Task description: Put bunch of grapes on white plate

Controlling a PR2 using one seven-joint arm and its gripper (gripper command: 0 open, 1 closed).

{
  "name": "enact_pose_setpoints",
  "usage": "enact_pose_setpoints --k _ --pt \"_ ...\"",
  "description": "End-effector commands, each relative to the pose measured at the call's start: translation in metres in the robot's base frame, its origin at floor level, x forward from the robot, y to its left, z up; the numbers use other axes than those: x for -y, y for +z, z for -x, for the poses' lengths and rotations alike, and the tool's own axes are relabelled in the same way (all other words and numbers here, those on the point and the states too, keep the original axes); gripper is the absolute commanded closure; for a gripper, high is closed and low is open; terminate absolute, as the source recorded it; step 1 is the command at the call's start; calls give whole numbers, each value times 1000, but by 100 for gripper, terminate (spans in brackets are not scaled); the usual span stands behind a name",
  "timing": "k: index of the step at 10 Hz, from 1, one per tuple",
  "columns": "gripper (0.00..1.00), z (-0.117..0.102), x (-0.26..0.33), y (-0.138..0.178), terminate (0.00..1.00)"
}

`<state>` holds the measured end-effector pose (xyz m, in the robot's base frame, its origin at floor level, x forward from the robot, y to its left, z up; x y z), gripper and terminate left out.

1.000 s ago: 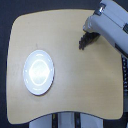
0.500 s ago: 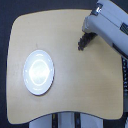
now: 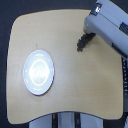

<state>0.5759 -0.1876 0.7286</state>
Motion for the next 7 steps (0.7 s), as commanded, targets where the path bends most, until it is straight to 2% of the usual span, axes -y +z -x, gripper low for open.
enact_pose_setpoints --k 1,3,7 --pt "100 -4 -1 13 0" --pt "100 -3 0 31 0" --pt "100 9 -13 101 0"
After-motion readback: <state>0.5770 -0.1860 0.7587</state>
